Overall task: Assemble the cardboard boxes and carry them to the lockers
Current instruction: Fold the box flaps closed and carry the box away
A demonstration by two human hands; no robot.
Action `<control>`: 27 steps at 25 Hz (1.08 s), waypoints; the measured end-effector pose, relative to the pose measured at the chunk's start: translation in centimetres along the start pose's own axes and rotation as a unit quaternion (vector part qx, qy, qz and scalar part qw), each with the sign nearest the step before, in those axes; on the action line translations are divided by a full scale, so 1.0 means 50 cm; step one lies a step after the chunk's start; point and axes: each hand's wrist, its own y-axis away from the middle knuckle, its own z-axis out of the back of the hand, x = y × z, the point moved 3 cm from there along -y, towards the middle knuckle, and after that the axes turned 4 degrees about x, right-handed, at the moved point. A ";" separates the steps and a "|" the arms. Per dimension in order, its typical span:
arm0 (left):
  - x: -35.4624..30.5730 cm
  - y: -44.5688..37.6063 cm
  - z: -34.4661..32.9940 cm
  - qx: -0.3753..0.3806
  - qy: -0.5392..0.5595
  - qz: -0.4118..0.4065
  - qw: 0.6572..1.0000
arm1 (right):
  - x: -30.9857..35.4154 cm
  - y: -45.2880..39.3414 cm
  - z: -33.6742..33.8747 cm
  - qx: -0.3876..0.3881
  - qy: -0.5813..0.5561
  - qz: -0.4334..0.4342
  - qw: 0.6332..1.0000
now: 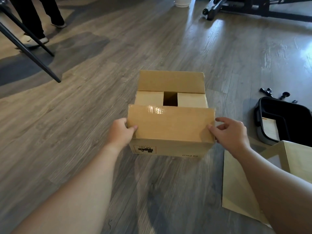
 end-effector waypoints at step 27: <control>-0.056 -0.003 -0.078 0.108 -0.152 -0.033 0.982 | -0.023 -0.049 0.019 -0.016 -0.218 -0.095 0.971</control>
